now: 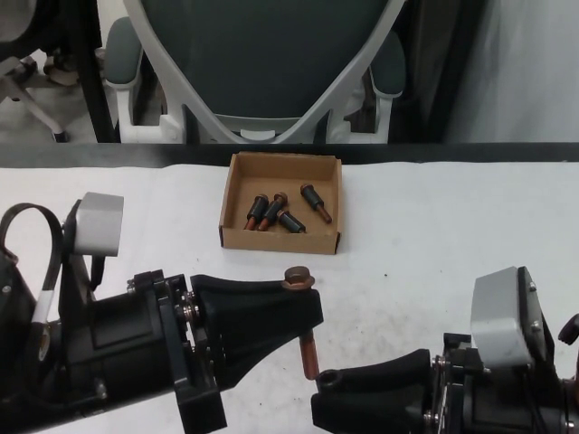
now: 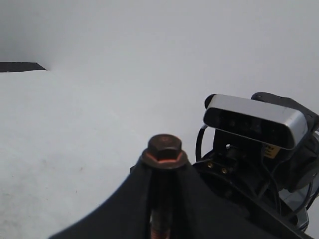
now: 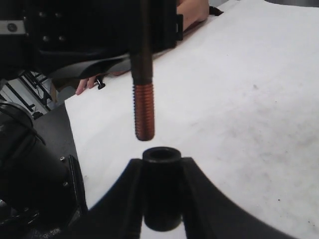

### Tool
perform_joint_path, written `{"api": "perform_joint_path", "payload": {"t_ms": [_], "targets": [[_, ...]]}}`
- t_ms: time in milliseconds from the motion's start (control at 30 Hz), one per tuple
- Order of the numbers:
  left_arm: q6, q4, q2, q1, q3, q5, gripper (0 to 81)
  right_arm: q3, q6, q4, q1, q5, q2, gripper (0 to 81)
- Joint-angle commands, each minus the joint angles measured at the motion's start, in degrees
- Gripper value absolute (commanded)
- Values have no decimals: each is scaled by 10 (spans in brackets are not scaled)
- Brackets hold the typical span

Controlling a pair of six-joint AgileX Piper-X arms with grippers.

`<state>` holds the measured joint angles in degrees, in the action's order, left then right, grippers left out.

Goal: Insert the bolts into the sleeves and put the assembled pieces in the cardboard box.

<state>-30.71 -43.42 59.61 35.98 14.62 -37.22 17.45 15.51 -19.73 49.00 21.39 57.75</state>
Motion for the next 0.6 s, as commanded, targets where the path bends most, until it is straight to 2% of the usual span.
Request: {"api": "perform_joint_path", "payload": {"t_ms": [0,267,567], "targets": [[-2,-9,-8,2,2,4,8,4,11,-23,1,8,-3,3],[8,-9,-8,42,2,28,8,4,15,-25,1,9,-3,3],[8,5,-8,46,2,35,8,4,15,-25,1,20,-3,3]]}}
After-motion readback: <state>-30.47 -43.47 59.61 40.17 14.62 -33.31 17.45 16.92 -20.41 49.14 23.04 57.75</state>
